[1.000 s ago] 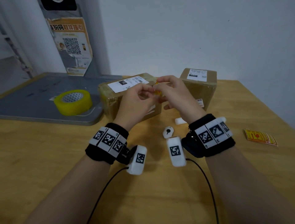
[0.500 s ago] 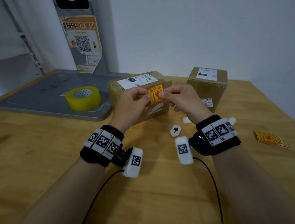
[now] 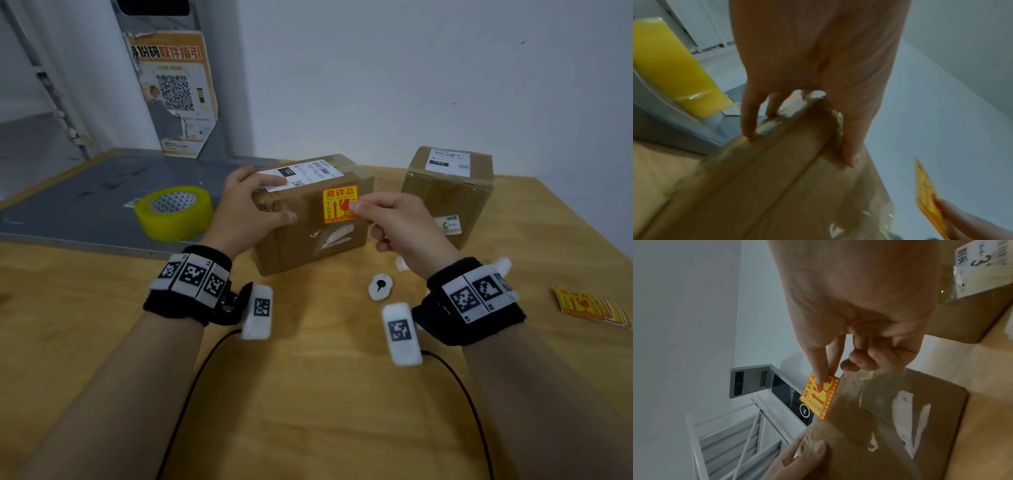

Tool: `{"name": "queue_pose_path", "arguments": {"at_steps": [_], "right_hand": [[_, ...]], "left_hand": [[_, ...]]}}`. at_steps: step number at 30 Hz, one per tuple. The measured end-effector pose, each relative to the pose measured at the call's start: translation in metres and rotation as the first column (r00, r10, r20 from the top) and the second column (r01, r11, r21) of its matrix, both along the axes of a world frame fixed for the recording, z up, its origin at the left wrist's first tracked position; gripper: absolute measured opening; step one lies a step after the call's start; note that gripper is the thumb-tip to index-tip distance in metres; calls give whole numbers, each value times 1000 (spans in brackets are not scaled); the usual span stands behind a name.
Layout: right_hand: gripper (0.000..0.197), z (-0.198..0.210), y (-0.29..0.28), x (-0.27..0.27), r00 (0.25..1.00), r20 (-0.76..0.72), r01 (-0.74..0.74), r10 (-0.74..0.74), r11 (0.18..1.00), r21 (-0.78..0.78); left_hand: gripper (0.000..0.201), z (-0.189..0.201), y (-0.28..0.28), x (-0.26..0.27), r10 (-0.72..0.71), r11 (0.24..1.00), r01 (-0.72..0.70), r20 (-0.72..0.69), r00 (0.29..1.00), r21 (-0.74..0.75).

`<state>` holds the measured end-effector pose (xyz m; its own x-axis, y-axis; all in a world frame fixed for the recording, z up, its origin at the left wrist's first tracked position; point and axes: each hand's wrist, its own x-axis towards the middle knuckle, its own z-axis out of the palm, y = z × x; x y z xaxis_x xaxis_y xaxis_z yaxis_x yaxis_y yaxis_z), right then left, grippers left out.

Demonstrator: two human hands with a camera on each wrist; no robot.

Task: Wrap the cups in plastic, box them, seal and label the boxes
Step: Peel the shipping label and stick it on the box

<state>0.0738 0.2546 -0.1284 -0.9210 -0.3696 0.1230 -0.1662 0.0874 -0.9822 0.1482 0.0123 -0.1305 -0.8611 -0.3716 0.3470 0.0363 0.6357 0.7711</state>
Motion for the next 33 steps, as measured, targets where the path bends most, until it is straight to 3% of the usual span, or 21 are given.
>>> {"name": "queue_pose_path", "arguments": {"at_steps": [6,10,16,22,33], "right_hand": [[20,-11,-10,3,993,102,-55,57,998,-25],[23,-15,-26,8,993,110,-31,35,999,-32],[21,-25,-48,8,994,98,47,-45,999,-26],[18,-28,-49,1,990,109,99,-93,993,-60],[17,-30,-49,-6,989,98,112,-107,993,-48]], "left_hand": [[49,-6,-23,-17,-227,961,240,-97,969,139],[57,-15,-21,-30,-147,973,183,-233,961,140],[42,-10,-11,-30,-195,980,201,-250,948,-2],[35,-9,-14,-31,-181,976,202,-215,960,81],[39,-9,-1,-34,-58,997,68,-212,975,41]]}}
